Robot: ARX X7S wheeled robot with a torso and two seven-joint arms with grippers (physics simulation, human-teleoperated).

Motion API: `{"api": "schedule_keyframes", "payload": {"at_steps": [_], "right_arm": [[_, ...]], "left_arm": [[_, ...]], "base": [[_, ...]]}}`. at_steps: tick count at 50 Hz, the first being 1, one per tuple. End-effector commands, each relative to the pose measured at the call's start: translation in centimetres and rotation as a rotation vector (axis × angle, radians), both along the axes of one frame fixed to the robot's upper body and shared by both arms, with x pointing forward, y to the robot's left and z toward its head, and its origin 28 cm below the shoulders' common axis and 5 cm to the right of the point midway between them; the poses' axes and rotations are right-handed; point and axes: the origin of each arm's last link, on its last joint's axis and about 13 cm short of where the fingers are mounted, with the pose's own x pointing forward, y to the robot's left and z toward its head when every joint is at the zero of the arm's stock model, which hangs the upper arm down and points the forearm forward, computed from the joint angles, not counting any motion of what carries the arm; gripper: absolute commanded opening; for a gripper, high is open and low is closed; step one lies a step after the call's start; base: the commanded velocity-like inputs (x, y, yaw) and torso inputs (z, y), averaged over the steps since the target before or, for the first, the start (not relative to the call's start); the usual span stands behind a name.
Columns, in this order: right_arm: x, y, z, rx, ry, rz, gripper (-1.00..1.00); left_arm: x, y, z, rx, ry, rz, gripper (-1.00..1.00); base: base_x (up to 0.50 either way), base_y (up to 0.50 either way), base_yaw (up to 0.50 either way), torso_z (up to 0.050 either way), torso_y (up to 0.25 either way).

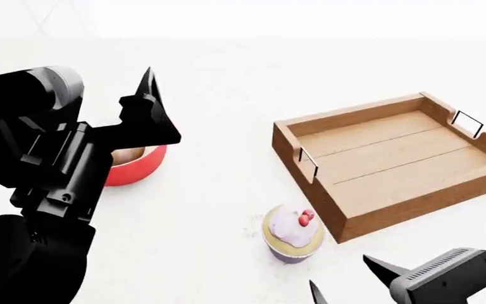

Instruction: Pick up the bowl with donut and place it on the tray. Pick up the cupcake and place it on the tray.

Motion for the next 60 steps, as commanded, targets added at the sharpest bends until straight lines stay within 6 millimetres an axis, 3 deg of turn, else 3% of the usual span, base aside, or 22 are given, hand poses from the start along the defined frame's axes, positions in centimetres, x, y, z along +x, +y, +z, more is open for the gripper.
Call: {"api": "schedule_keyframes", "payload": {"at_steps": [1,60], "right_arm": [[0.5,0.9,-0.1,-0.021,0.012,0.048,1.00],[4.1,2.2,-2.3,0.046,0.013,0.029,1.00]], "left_arm": [[0.0,0.0,0.0,0.000,0.000,0.000,1.00],[0.2,0.0,-0.2,0.001,0.001,-0.003,1.00]], "base": [[0.00,0.00,0.00,0.000,0.000],[0.00,0.00,0.00,0.000,0.000]]}}
